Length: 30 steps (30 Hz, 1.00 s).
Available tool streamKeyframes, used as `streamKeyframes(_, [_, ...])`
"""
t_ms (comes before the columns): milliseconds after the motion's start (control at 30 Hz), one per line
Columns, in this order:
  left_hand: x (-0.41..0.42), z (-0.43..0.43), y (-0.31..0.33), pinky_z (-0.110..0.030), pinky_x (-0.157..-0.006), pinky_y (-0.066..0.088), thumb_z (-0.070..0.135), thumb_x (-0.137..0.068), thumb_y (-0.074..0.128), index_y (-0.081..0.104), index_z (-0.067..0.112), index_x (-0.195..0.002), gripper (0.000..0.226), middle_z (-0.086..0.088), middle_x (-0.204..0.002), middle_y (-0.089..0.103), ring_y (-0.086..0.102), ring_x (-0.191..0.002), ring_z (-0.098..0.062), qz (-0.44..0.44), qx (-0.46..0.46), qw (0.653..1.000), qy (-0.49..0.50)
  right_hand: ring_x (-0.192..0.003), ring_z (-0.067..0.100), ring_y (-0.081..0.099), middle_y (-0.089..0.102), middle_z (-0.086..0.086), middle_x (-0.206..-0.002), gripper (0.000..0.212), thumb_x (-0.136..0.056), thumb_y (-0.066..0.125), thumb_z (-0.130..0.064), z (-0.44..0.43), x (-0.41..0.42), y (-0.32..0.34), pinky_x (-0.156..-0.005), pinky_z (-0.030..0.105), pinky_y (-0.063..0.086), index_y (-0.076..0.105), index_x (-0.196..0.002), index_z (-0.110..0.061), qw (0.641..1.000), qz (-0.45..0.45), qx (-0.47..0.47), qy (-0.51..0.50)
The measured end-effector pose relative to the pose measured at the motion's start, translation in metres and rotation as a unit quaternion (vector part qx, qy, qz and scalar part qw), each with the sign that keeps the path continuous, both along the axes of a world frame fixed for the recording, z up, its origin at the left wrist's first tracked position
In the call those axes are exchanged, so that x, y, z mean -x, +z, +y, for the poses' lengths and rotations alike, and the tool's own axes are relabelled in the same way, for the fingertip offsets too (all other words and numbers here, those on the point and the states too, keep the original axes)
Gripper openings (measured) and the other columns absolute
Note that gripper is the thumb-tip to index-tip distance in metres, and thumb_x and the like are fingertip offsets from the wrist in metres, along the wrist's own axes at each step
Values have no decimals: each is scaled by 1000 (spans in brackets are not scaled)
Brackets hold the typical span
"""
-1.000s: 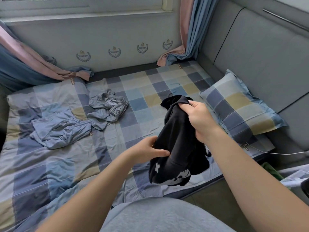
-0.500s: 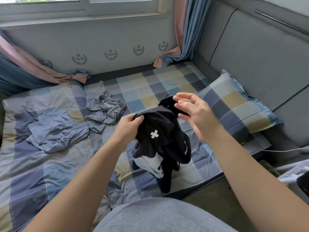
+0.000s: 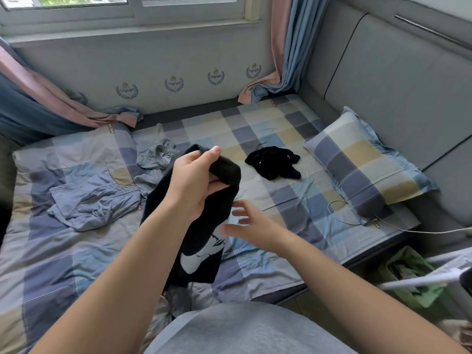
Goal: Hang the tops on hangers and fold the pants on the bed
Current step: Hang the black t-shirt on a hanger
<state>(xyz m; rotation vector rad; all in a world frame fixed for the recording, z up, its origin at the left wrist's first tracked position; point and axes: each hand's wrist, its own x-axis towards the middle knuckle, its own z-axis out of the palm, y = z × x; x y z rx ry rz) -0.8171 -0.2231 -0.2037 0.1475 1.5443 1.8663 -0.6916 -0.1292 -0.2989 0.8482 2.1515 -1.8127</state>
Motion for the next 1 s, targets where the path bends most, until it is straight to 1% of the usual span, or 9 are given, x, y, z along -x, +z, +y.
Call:
streamKeyframes(133, [-6, 3, 6, -37, -68, 62, 17, -100, 60, 61, 4, -93, 15, -13, -83, 70, 74, -78, -25, -14, -30, 999, -16, -118, 7, 55, 58, -13, -129, 72, -76, 76, -55, -12, 10, -26, -93, 27, 46, 44, -135, -29, 997, 35, -48, -39])
streamKeyframes(300, [-3, 1, 3, -41, -78, 62, 17, -101, 57, 63, 1, -95, 18, -16, -91, 73, 75, -86, -29, -54, -67, 996, 0, -80, 25, 58, 62, 0, -81, 5, -95, 56, -18, 10, 7, -32, -61, 26, 42, 58, -92, -16, 964, 49, -212, -150])
streamKeyframes(367, [6, -2, -1, -43, -80, 62, 17, -101, 58, 62, 2, -97, 16, -16, -95, 73, 75, -89, -29, -76, -73, 994, 43, -74, 23, 56, 60, -4, -74, 17, -96, 59, -15, 32, -1, -25, -56, 19, 40, 55, -80, -19, 945, 67, -256, -195])
streamKeyframes(467, [19, -5, -12, -45, -84, 61, 18, -99, 63, 59, 3, -103, 16, -15, -109, 70, 73, -98, -31, -97, -51, 988, 106, -66, 13, 54, 61, -5, -73, 13, -94, 68, -16, 61, -11, -5, -55, 13, 38, 60, -83, -17, 936, 96, -273, -201])
streamKeyframes(567, [24, -4, -28, -37, -83, 60, 26, -98, 65, 61, 11, -102, 15, -8, -117, 67, 70, -102, -23, -82, 10, 990, 112, -66, 16, 55, 65, 3, -73, 12, -97, 65, -15, 80, -19, 22, -62, 28, 42, 68, -86, -16, 950, 136, -212, -185])
streamKeyframes(700, [24, -3, -48, -31, -79, 54, 37, -97, 64, 62, 19, -103, 18, -3, -119, 65, 66, -101, -16, -12, 125, 992, 28, -72, 8, 67, 72, -3, -76, 21, -102, 56, -16, 84, -25, 66, -68, 21, 54, 74, -90, -14, 960, 169, -126, -182])
streamKeyframes(833, [10, 1, -62, -27, -73, 50, 30, -90, 74, 61, 12, -117, 36, -6, -118, 65, 63, -96, -15, 88, 188, 975, -82, -75, 15, 69, 74, 5, -82, 28, -105, 52, -23, 79, -24, 90, -67, 24, 56, 74, -100, -6, 963, 188, -53, -184])
streamKeyframes(933, [-1, 5, -71, -14, -70, 47, 29, -81, 83, 54, 16, -131, 59, 0, -129, 54, 60, -98, -6, 198, 199, 946, -160, -76, 20, 66, 71, 13, -86, 34, -104, 52, -27, 77, -21, 98, -70, 29, 56, 71, -101, 1, 965, 192, 3, -180])
streamKeyframes(1000, [-11, 9, -75, -9, -80, 44, 29, -79, 84, 47, 18, -139, 72, 3, -132, 48, 55, -104, -3, 252, 197, 921, -221, -73, 19, 66, 70, 11, -84, 34, -103, 52, -28, 74, -21, 101, -69, 28, 56, 70, -100, 2, 964, 200, 50, -169])
